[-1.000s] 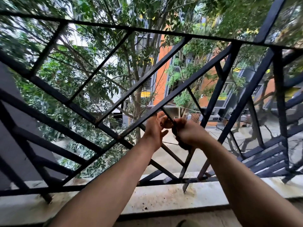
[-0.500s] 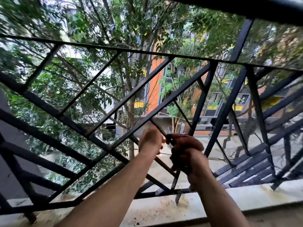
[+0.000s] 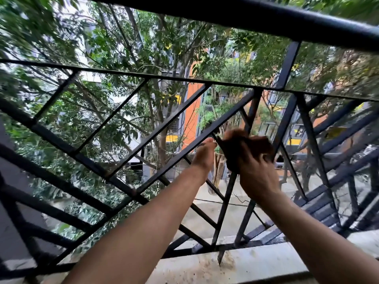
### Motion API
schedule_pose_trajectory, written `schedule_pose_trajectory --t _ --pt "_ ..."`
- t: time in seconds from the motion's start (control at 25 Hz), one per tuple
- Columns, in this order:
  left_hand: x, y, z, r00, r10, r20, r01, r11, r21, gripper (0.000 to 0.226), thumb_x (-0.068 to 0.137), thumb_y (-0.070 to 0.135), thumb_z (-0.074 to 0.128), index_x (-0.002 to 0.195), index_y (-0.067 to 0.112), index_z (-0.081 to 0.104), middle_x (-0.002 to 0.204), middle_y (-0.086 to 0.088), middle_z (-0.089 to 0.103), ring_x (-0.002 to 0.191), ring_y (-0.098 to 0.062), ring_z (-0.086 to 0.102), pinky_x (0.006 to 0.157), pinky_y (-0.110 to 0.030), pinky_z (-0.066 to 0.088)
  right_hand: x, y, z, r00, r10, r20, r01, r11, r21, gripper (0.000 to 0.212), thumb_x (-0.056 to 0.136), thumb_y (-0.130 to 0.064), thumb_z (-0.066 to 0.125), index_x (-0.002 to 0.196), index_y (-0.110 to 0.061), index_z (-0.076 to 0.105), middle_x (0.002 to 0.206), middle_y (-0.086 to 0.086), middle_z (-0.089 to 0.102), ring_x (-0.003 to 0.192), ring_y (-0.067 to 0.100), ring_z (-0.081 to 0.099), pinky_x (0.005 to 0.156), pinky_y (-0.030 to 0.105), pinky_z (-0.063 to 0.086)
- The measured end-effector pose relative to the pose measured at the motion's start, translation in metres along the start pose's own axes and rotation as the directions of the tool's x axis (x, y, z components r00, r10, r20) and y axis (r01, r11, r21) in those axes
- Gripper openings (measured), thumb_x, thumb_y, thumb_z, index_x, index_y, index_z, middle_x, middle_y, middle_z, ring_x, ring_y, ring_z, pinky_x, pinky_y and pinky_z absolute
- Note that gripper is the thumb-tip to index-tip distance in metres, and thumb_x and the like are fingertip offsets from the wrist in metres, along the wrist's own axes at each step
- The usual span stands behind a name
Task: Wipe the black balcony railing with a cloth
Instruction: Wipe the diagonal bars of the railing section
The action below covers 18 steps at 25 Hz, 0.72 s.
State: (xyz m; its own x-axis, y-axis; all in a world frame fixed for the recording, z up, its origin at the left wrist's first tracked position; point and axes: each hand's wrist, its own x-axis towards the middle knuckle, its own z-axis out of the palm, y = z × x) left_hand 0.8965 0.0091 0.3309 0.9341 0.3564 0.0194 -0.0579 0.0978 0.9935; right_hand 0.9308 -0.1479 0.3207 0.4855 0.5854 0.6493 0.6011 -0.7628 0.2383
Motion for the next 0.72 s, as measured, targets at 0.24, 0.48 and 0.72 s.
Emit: schedule_pose_trajectory --t 0.24,0.48,0.72 --pt "0.005 0.012 -0.002 0.98 -0.143 -0.138 0.139 0.99 -0.039 0.043 0.104 0.028 0.045 0.142 0.01 0.052 0.142 -0.009 0.052 0.125 -0.024 0.048 0.099 -0.032 0.033 0.054 -0.009 -0.042 0.96 0.093 0.265 -0.035 0.976 -0.215 0.039 0.1 -0.022 0.035 0.133 -0.013 0.054 0.1 0.009 0.068 0.074 0.029 0.064 0.059 0.032 0.037" --pt "-0.003 0.016 0.0 0.966 -0.15 -0.211 0.139 0.988 -0.063 0.043 0.106 0.027 0.039 0.141 0.006 0.051 0.149 -0.017 0.048 0.132 -0.033 0.046 0.106 -0.038 0.036 0.061 -0.015 -0.06 0.875 0.101 0.474 -0.097 0.995 -0.032 0.015 0.094 -0.029 0.06 0.106 -0.02 0.059 0.098 0.002 0.065 0.081 0.023 0.063 0.073 0.036 0.057" --pt "-0.008 0.01 -0.003 0.974 -0.11 -0.196 0.095 0.992 -0.083 0.039 0.105 0.03 0.042 0.134 0.009 0.057 0.142 -0.017 0.054 0.128 -0.029 0.05 0.098 -0.035 0.036 0.032 -0.046 -0.028 0.841 0.294 0.455 -0.4 0.903 0.155 0.011 0.087 -0.022 0.058 0.097 -0.019 0.062 0.09 0.006 0.066 0.085 0.034 0.067 0.075 0.044 0.059"
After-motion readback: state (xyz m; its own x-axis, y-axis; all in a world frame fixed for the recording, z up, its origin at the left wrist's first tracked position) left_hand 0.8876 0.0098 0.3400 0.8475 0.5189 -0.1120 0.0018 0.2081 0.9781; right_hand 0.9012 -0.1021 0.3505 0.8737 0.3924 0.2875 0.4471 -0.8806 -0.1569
